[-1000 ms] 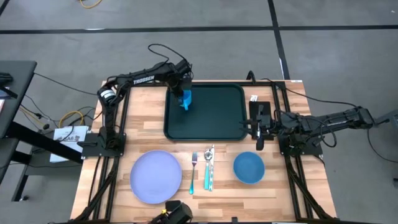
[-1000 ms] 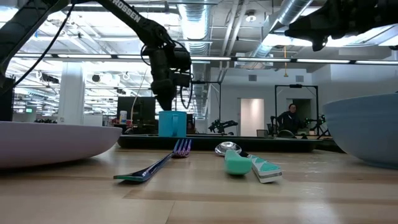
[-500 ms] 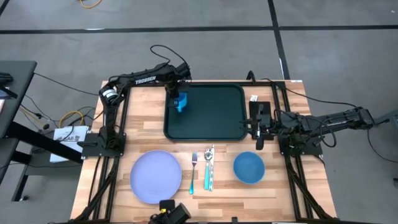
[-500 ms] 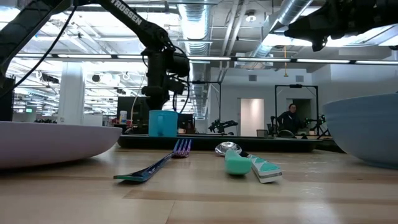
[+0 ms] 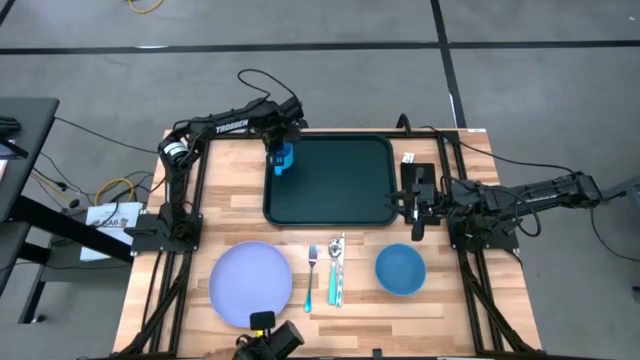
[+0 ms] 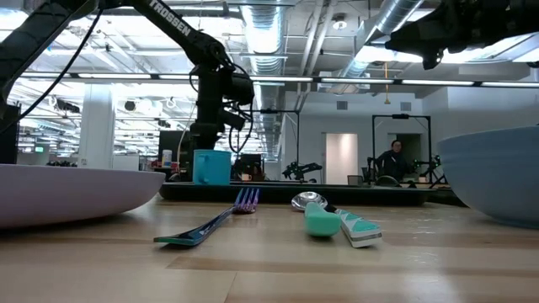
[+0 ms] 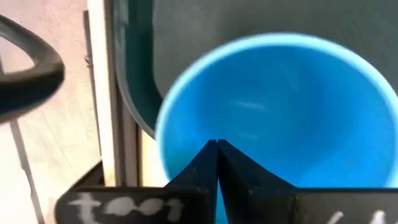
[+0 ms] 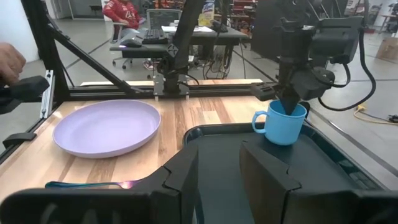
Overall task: Set up tray
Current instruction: Put the blue mug on the black serving tray
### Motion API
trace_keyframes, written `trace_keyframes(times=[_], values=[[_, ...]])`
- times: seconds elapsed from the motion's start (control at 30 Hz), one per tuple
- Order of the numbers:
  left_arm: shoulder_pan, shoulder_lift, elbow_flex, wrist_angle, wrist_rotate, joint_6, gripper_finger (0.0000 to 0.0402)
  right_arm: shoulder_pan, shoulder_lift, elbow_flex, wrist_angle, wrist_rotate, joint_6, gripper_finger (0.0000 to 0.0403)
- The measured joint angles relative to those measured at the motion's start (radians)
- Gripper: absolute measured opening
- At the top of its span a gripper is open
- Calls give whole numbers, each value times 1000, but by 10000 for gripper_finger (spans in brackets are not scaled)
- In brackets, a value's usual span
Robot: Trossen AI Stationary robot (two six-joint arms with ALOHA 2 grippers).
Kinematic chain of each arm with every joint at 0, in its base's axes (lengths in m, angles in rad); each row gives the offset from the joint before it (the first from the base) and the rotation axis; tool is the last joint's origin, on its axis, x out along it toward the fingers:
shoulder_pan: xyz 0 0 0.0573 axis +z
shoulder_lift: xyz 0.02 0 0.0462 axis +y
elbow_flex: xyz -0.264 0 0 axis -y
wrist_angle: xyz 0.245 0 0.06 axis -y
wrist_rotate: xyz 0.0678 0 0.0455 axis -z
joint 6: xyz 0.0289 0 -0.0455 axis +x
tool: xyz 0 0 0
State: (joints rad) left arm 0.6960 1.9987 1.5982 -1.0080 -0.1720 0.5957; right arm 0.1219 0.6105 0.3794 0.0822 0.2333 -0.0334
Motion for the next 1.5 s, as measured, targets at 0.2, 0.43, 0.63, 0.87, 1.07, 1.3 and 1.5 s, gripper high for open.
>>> trace_keyframes(times=[0.2, 0.43, 0.63, 0.87, 1.07, 1.3, 1.5], values=[[0, 0, 0, 70, 4, -3, 0, 0, 0, 0, 0, 0, 0, 107], [9, 0, 0, 94, 4, -3, 0, 0, 0, 0, 0, 0, 0, 107], [26, 0, 0, 113, -1, -6, 0, 0, 0, 0, 0, 0, 0, 107], [31, 0, 0, 150, -30, 7, 0, 0, 0, 0, 0, 0, 0, 107], [32, 0, 0, 165, -47, 31, 0, 0, 0, 0, 0, 0, 0, 107], [34, 0, 0, 165, -62, 37, 0, 0, 0, 0, 0, 0, -1, 107], [34, 0, 0, 165, -79, 54, 0, 0, 0, 0, 0, 1, -1, 107]])
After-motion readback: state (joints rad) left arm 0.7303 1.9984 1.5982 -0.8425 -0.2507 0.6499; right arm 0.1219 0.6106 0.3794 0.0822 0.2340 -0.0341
